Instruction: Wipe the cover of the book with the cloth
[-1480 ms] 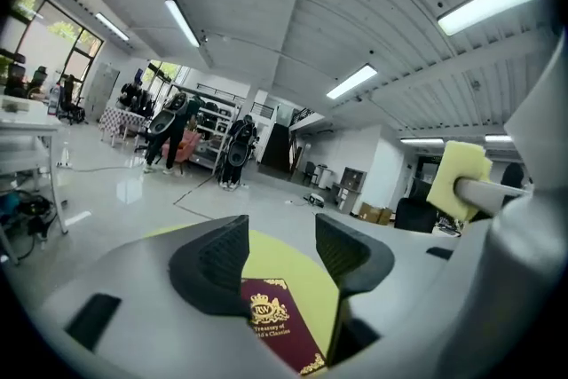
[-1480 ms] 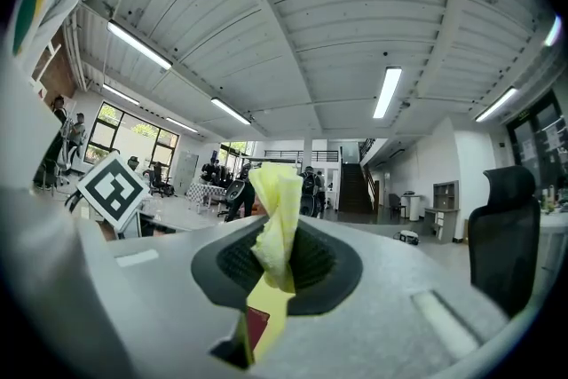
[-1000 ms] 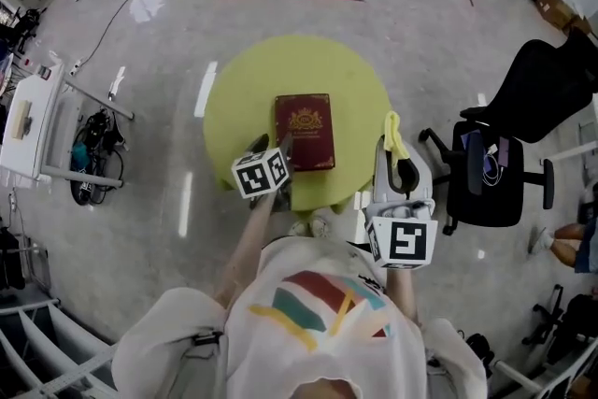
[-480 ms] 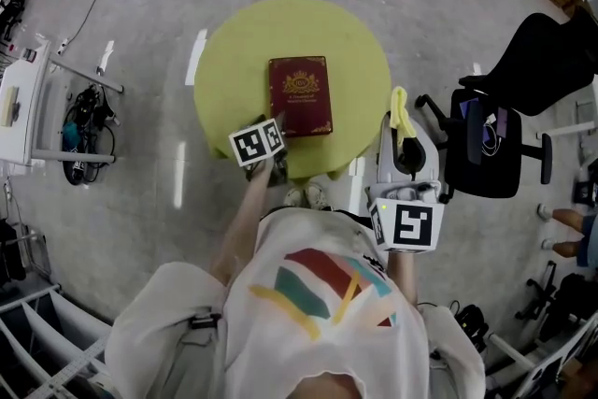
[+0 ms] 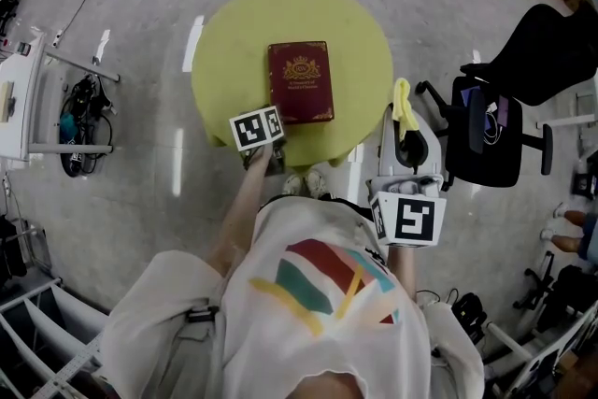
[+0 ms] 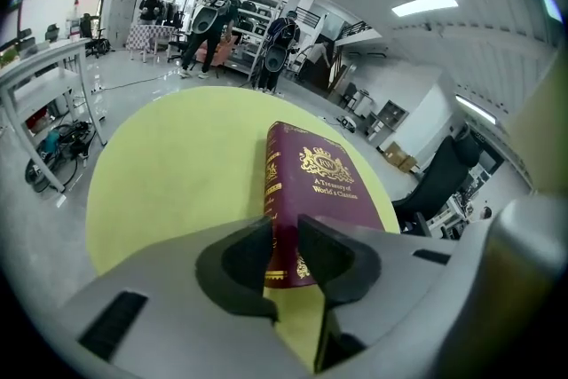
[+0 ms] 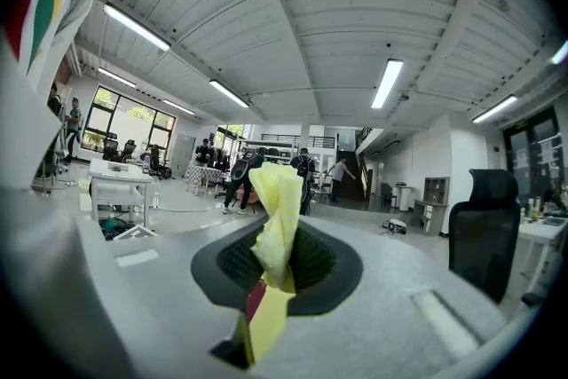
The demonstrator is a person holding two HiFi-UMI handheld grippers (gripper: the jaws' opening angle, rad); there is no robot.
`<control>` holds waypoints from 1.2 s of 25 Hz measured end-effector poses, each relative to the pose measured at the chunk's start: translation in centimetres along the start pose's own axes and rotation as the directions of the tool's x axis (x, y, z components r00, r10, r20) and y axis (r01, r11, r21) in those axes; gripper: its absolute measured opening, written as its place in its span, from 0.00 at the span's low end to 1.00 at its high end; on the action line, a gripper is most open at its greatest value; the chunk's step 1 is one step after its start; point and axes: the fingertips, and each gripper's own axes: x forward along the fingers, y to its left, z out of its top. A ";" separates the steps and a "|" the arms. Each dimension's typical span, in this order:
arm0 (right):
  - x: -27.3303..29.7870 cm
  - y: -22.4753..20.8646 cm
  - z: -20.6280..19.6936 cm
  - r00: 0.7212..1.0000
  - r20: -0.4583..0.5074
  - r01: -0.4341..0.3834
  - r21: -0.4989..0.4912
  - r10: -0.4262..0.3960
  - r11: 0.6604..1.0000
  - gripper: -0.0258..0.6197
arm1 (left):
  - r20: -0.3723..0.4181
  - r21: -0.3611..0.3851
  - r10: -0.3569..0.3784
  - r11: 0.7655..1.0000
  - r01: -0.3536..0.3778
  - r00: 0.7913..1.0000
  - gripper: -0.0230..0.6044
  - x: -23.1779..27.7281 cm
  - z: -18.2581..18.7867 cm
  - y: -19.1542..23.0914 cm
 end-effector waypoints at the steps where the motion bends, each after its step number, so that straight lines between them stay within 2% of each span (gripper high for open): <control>1: 0.0 0.0 0.0 1.000 -0.001 0.001 0.001 -0.001 1.000 0.09 | -0.003 0.010 -0.004 1.000 0.004 1.000 0.18 0.0 0.0 -0.1; 5: 0.2 0.0 -0.2 1.000 -0.005 0.001 0.000 -0.001 1.000 0.09 | -0.013 0.048 -0.032 0.998 0.033 0.999 0.17 0.2 0.0 -0.3; 17: 2.1 1.2 -0.4 0.998 -0.017 -0.055 -0.019 0.055 0.998 0.09 | -0.043 0.021 -0.092 0.995 0.093 0.995 0.16 0.2 -0.3 -0.3; 23: 6.3 0.5 -0.4 0.995 -0.063 -0.087 -0.116 0.080 0.989 0.09 | -0.053 0.037 -0.073 0.997 0.075 0.996 0.16 0.4 -0.3 -0.4; 25: 8.4 0.6 -0.5 0.990 -0.105 -0.118 -0.188 0.099 0.975 0.09 | -0.056 0.055 -0.060 0.996 0.063 0.997 0.16 0.3 -0.3 -0.4; 27: 11.0 0.9 -1.0 0.980 -0.152 -0.169 -0.280 0.130 0.945 0.08 | -0.055 0.059 -0.053 0.997 0.057 0.997 0.16 0.3 -0.2 -0.5; 30: 15.4 1.7 -2.5 0.956 -0.234 -0.264 -0.437 0.175 0.860 0.08 | -0.053 0.047 -0.055 0.997 0.058 0.997 0.16 0.3 0.4 -0.7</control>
